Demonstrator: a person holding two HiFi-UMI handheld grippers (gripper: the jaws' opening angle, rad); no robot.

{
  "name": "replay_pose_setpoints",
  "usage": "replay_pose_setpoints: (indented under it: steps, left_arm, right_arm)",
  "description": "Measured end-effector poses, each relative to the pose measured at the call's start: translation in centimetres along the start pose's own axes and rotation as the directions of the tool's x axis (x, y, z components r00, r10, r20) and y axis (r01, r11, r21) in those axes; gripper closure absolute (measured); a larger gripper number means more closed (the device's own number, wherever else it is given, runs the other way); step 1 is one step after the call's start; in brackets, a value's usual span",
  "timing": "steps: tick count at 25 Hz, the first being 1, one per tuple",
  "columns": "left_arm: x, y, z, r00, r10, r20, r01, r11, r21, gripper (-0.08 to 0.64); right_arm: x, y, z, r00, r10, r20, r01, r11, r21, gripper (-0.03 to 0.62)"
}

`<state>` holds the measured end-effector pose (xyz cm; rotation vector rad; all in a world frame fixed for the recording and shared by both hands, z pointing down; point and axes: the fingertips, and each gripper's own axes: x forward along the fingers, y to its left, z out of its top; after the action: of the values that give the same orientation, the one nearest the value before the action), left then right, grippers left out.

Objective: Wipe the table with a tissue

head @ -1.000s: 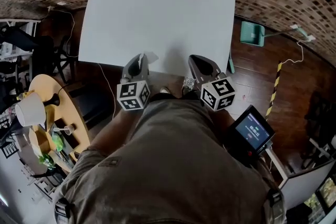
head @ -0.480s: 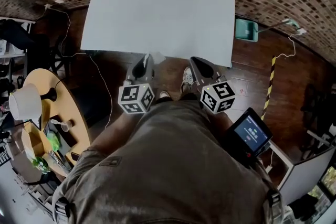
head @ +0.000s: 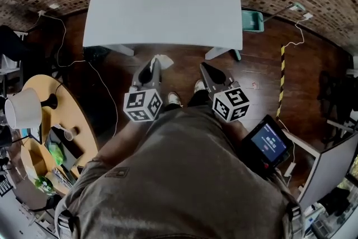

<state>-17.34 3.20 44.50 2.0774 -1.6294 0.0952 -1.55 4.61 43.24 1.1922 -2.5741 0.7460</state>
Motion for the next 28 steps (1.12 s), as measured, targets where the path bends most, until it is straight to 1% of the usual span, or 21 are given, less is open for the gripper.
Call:
replay_pose_setpoints:
  steps: [3,6,9,13,18,28]
  left_arm:
    - [-0.5,-0.7,0.7,1.000,0.010,0.017,-0.010,1.000,0.008,0.532]
    - [-0.8,-1.3,1.4,0.999,0.025,0.032,-0.025,1.000,0.015,0.532]
    - [-1.0,-2.6,1.6,0.999,0.024,0.038,-0.025,0.999,0.026,0.532]
    - [-0.9,-4.1,1.6,0.999,0.020,0.042,-0.021,0.999,0.029,0.532]
    - [-1.2,-5.4,0.9,0.999,0.008,0.042,-0.010,0.999,0.034,0.532]
    - [-0.9,-5.5,0.2,0.999,0.007,0.031,-0.008,0.999,0.034,0.532]
  right_arm:
    - [-0.6,0.1,0.4,1.000,0.020,0.009,-0.020,1.000,-0.003,0.580]
    - [-0.9,0.2,1.3,0.999,0.046,0.025,-0.046,0.999,-0.025,0.580]
    - [-1.7,-0.1,2.1,0.997,0.064,0.041,-0.062,0.997,-0.039,0.580]
    - [-2.5,-1.0,2.1,0.997,0.063,0.050,-0.061,0.998,-0.026,0.580]
    - [-3.5,-1.2,1.7,0.996,0.070,0.056,-0.069,0.997,-0.023,0.580]
    - [-3.8,-1.4,0.7,0.997,0.062,0.045,-0.061,0.998,-0.016,0.580]
